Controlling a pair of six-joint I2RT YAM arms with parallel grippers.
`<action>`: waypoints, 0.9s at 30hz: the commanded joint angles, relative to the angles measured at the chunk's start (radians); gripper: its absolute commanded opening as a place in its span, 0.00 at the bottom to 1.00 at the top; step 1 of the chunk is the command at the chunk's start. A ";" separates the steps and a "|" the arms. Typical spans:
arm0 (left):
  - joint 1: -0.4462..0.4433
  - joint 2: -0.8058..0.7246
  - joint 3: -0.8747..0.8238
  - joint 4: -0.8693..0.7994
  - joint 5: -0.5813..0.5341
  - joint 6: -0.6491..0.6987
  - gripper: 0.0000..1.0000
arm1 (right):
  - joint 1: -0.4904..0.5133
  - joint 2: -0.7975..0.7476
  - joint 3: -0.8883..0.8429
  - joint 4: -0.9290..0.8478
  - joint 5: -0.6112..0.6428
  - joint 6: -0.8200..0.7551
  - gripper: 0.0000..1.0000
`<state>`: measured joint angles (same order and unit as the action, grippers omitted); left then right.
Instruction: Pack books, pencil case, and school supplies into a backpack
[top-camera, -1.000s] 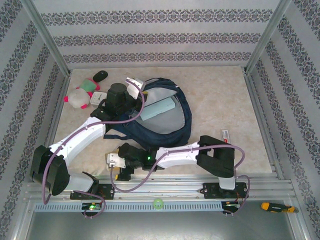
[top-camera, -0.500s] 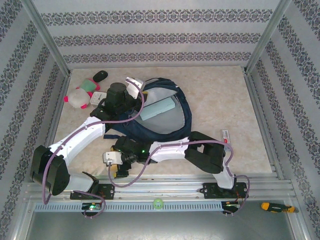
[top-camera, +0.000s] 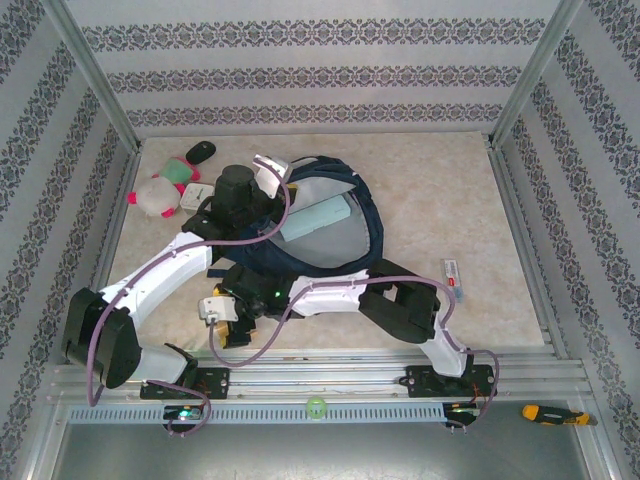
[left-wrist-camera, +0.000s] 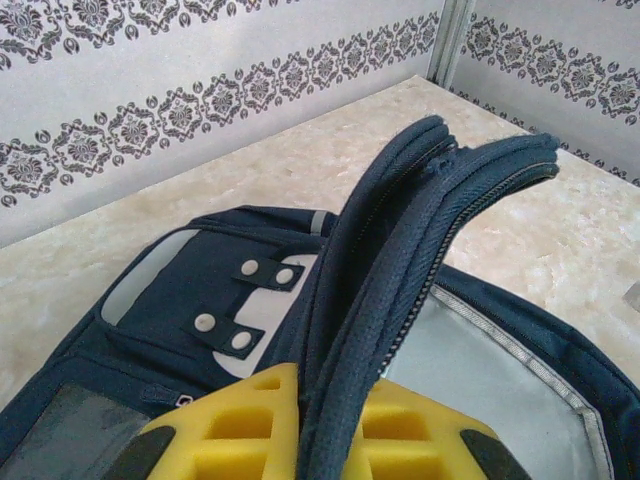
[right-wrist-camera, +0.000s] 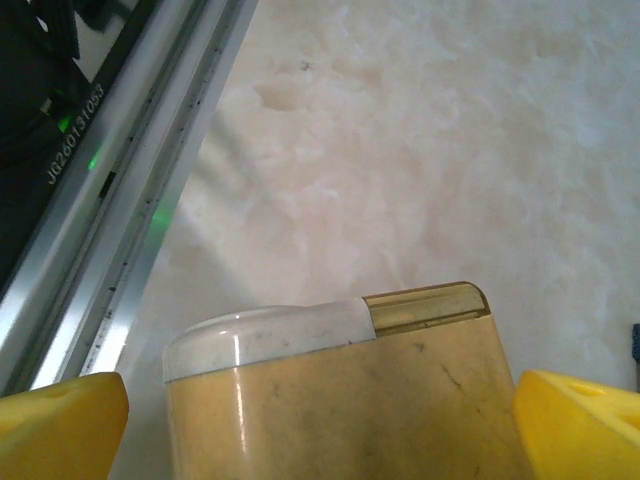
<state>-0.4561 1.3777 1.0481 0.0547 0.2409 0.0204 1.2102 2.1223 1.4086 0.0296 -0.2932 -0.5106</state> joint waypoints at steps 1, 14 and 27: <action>0.013 -0.006 0.050 0.080 0.017 -0.028 0.00 | -0.015 0.056 0.040 -0.105 -0.018 -0.039 0.98; 0.013 -0.014 0.037 0.085 -0.004 -0.024 0.00 | -0.037 -0.091 -0.039 -0.204 0.094 -0.043 0.98; 0.016 -0.030 0.006 0.120 -0.014 -0.046 0.01 | -0.016 -0.184 -0.145 -0.109 0.180 0.017 0.98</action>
<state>-0.4561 1.3792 1.0492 0.0597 0.2253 0.0132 1.2343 1.9232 1.2793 -0.1089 -0.1547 -0.4351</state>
